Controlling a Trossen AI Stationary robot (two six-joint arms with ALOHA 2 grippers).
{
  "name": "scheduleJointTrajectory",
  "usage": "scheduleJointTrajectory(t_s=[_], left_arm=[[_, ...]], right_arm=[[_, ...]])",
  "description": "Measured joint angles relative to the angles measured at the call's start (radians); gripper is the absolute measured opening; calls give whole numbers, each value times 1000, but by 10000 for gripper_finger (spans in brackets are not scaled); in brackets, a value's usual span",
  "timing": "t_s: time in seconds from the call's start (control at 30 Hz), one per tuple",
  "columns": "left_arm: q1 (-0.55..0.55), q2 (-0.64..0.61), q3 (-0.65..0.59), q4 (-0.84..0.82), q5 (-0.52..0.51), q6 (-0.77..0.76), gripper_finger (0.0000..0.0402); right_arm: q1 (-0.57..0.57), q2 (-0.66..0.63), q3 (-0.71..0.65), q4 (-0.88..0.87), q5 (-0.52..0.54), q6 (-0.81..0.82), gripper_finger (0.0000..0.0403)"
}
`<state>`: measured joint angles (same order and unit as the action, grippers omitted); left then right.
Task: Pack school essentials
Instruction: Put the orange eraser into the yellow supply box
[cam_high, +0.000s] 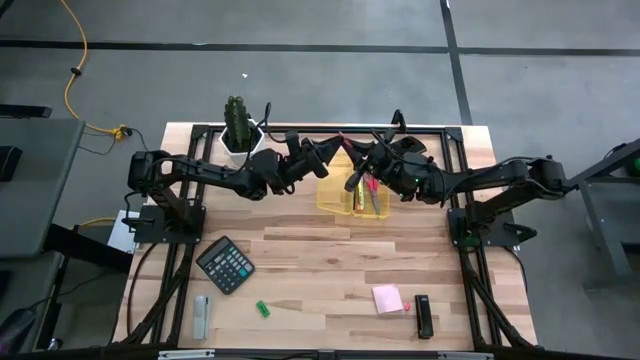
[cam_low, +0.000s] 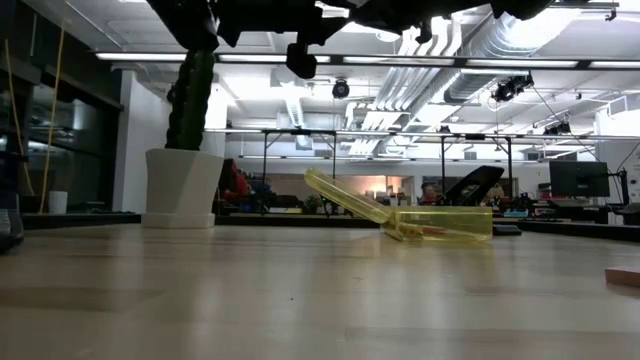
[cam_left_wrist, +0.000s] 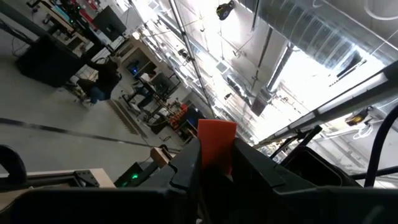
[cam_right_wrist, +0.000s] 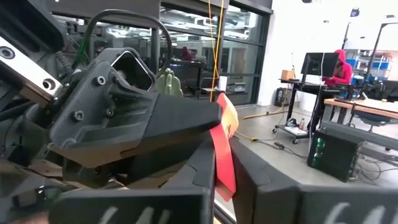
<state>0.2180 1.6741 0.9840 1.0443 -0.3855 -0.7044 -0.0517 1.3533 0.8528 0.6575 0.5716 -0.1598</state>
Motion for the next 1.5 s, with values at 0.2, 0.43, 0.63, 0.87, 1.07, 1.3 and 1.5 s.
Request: scheduleJointTrajectory(t_s=[0.2,0.43,0.63,0.87,1.07,1.3,1.5], left_arm=[[0,0,0,-10,2,1,72],[19,-42,0,-79,69,118,142],[82,-243,0,-463,138,300,199],[122,-520,-1,-854,291,560,215],[71,-705,-79,-983,392,604,206],[-40,-856,-298,-785,321,617,190],[-63,-896,-316,-794,295,664,184]], right_arm=[[0,0,0,-4,0,2,10],[0,-17,0,-19,1,-2,7],[-12,-132,0,-220,-4,-7,3],[-114,-303,0,-549,-299,86,2],[-216,-376,0,-639,-640,149,1],[-253,-388,0,-625,-749,187,1],[-255,-388,0,-625,-764,217,1]])
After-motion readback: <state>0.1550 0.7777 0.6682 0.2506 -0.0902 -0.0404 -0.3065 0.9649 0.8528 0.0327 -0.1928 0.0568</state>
